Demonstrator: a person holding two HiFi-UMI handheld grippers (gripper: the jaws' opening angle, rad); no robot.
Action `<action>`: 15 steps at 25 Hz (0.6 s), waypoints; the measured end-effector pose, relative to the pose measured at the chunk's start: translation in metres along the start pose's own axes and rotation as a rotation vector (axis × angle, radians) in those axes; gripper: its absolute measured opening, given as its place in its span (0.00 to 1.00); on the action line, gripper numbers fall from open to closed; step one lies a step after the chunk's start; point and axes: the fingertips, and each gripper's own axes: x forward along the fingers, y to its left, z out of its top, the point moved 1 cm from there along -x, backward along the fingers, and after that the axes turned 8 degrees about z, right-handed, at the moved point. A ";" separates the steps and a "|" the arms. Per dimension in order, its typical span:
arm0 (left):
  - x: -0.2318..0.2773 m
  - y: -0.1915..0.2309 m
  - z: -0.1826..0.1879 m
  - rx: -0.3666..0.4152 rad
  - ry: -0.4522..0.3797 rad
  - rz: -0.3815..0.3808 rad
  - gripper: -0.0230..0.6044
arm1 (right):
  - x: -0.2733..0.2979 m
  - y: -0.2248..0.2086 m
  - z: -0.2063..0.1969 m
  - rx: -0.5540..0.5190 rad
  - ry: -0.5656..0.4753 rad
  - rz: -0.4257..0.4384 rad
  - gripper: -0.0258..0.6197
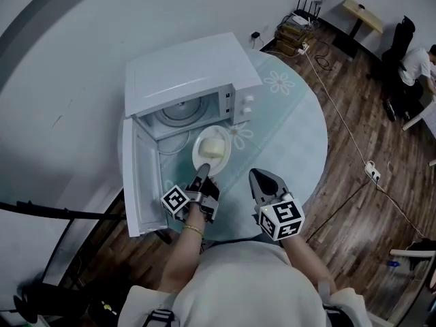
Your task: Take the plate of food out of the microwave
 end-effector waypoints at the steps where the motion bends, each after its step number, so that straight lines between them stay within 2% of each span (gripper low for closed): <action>1: -0.003 -0.001 -0.003 0.004 0.009 -0.002 0.13 | -0.002 0.000 -0.001 0.000 -0.001 -0.005 0.05; 7: -0.018 -0.022 -0.023 0.004 0.073 -0.053 0.13 | -0.018 -0.001 -0.008 0.008 -0.003 -0.040 0.05; 15: -0.036 -0.039 -0.051 0.012 0.155 -0.081 0.13 | -0.036 -0.004 -0.016 0.020 -0.020 -0.080 0.05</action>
